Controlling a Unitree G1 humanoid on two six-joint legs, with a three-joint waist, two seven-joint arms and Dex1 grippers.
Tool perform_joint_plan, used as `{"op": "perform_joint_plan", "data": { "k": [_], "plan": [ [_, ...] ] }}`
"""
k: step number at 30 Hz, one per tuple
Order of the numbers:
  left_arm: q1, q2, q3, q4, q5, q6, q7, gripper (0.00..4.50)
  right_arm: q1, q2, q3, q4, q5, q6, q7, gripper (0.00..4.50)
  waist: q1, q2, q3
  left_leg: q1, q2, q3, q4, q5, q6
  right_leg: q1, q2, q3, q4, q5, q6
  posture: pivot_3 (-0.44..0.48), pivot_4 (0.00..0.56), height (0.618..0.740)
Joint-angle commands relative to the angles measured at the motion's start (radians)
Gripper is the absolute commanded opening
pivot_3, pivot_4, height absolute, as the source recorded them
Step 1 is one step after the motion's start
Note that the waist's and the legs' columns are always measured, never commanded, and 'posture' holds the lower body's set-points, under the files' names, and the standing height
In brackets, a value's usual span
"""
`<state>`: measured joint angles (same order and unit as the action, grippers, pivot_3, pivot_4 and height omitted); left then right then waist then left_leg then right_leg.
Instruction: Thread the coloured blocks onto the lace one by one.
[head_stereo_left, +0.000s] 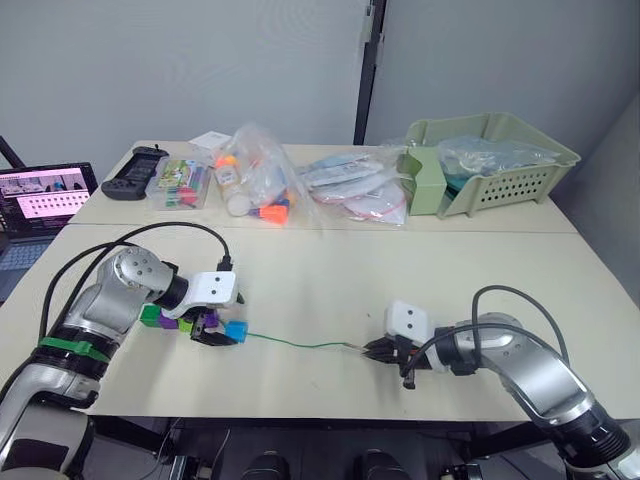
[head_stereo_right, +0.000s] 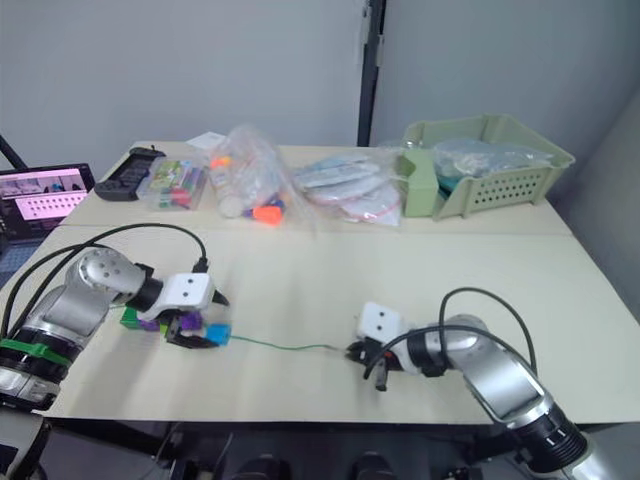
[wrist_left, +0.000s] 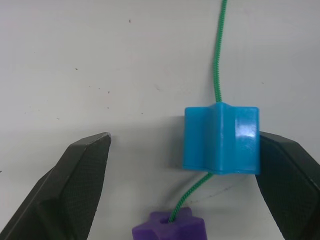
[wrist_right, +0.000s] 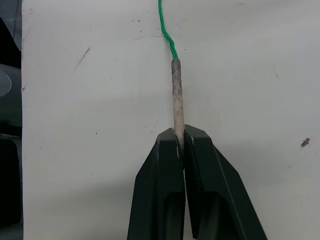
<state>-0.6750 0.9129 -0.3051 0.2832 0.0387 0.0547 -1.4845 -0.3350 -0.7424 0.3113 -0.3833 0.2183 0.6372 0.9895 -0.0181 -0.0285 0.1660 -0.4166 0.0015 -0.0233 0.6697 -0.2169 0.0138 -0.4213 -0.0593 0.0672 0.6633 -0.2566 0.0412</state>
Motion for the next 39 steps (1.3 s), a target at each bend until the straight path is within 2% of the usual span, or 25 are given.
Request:
{"op": "perform_joint_plan", "data": {
  "k": [1,5,7,11,17,30,33,39],
  "plan": [
    [-0.048,0.086,-0.021,-0.118,0.060,0.078,-0.082,4.46,-0.014,0.011,-0.005,-0.030,0.006,0.004,-0.009,0.00,0.000,0.000,0.000,0.000,0.000,0.000,0.000,0.000,0.000,0.000,0.000,0.000,0.000,0.000,0.000,0.000,0.150,0.740],
    [-0.089,0.137,-0.078,-0.217,0.094,0.178,-0.128,4.46,-0.013,0.022,-0.001,-0.027,0.001,0.005,-0.018,0.00,0.001,0.000,0.000,0.000,0.000,0.000,0.000,0.000,0.000,0.000,0.000,0.000,0.000,0.000,0.000,0.000,0.150,0.740],
    [-0.180,0.161,-0.184,-0.287,0.097,0.342,-0.130,4.46,-0.006,0.033,0.005,-0.026,-0.004,0.004,-0.029,0.00,0.007,-0.003,0.002,0.000,-0.001,0.000,0.000,0.000,0.000,0.001,0.000,0.000,0.000,0.000,0.000,0.000,0.150,0.740],
    [-0.278,0.134,-0.285,-0.340,0.090,0.467,-0.130,4.46,-0.003,0.054,0.018,-0.032,-0.008,0.013,-0.050,0.00,0.004,-0.004,0.002,-0.006,-0.001,-0.002,0.006,0.000,0.000,-0.001,0.000,-0.002,-0.001,-0.001,0.001,0.000,0.150,0.740],
    [-0.255,0.089,-0.334,-0.352,0.165,0.467,-0.124,4.46,-0.007,0.071,0.025,-0.036,-0.007,0.023,-0.074,0.00,-0.004,-0.004,0.002,-0.006,0.000,-0.002,0.006,0.000,0.001,-0.002,0.001,-0.002,0.000,-0.001,0.001,0.000,0.150,0.740],
    [-0.193,0.006,-0.345,-0.295,0.261,0.433,-0.122,4.46,-0.005,0.063,0.019,-0.047,-0.002,0.038,-0.083,0.00,0.004,-0.004,0.002,-0.006,-0.001,-0.002,0.007,-0.001,0.001,-0.001,0.000,-0.002,0.000,-0.001,0.001,0.000,0.150,0.740],
    [-0.184,-0.006,-0.343,-0.286,0.270,0.428,-0.124,3.71,-0.002,0.062,0.018,-0.053,-0.001,0.042,-0.085,0.00,0.004,-0.004,0.002,-0.006,-0.001,-0.002,0.007,-0.001,0.001,-0.001,0.000,-0.002,0.000,-0.001,0.001,0.000,0.150,0.740],
    [-0.173,-0.015,-0.337,-0.277,0.285,0.414,-0.125,1.65,0.004,0.056,0.016,-0.060,0.000,0.045,-0.084,0.00,0.003,-0.004,0.002,-0.006,-0.001,-0.002,0.007,-0.001,0.001,-0.001,0.000,-0.002,0.000,-0.001,0.001,0.000,0.150,0.740]
  ]
}}
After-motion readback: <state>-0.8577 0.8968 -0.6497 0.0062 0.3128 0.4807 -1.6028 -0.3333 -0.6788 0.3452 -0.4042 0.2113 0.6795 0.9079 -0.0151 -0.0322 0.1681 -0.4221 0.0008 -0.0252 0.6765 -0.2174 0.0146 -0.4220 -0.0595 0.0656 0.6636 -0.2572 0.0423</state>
